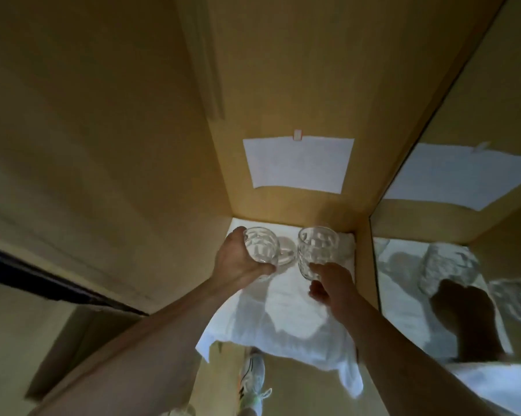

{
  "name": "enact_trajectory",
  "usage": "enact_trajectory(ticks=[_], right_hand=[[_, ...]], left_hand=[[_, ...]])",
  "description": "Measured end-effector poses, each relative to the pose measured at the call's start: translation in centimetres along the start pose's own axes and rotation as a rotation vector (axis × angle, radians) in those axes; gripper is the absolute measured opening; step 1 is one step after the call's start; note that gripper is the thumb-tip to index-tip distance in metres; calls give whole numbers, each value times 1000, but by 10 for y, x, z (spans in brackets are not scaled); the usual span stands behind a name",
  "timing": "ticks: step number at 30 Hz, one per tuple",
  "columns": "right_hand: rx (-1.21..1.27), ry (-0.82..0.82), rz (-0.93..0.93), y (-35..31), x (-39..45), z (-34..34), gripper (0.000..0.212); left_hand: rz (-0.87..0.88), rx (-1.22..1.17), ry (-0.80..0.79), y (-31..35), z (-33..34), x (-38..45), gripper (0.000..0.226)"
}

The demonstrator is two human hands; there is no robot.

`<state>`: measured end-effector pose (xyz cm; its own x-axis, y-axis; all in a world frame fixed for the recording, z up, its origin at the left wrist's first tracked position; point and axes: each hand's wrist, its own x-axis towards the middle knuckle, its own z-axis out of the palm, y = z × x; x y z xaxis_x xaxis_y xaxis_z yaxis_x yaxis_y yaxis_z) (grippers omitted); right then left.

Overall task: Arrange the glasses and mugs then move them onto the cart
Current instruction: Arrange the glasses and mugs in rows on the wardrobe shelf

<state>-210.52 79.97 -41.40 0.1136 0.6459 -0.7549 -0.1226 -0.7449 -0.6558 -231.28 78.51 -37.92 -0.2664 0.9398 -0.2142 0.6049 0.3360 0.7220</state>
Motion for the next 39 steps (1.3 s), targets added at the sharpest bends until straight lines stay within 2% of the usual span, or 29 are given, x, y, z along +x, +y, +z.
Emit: enact_trajectory(ticks=[1,4,8,11,14,18,22,24,26,31,33,34,36,39], right_hand=[[-3,-23,-33,-5,-13,-2,13],[-5,-126,-121,-23,-50,-10,12],[-22,-179,-233,-46,-99,-19,16],[-101,-189,-351,-56,-128,-22,15],[-173,-182,-414,-62,-155,-22,16],[-231,-157,-520,-56,-198,-26,41],[-204,-145,-600,-47,-246,-31,55],[-191,-113,-640,-42,-272,-31,54],[-183,-70,-680,-36,-299,-31,51],[-162,-25,-781,-15,-354,-37,49],[-149,9,-821,0,-373,-40,44],[-147,38,-831,7,-381,-42,41],[-157,108,-836,20,-396,-47,42],[-117,162,-822,40,-412,-56,46]], left_hand=[[4,-9,10,11,-12,-11,87],[7,-79,52,42,-45,-43,119],[1,-138,147,69,-83,-83,103],[10,-193,190,82,-107,-109,119],[35,-232,236,87,-124,-137,112],[83,-299,286,89,-143,-170,118],[96,-484,295,91,-166,-198,121],[112,-541,291,90,-179,-213,122],[130,-584,269,89,-192,-229,113],[197,-677,203,86,-218,-266,68],[228,-738,173,88,-220,-280,41],[236,-777,158,88,-218,-286,37],[250,-826,137,86,-210,-295,49],[279,-833,95,83,-198,-308,83]])
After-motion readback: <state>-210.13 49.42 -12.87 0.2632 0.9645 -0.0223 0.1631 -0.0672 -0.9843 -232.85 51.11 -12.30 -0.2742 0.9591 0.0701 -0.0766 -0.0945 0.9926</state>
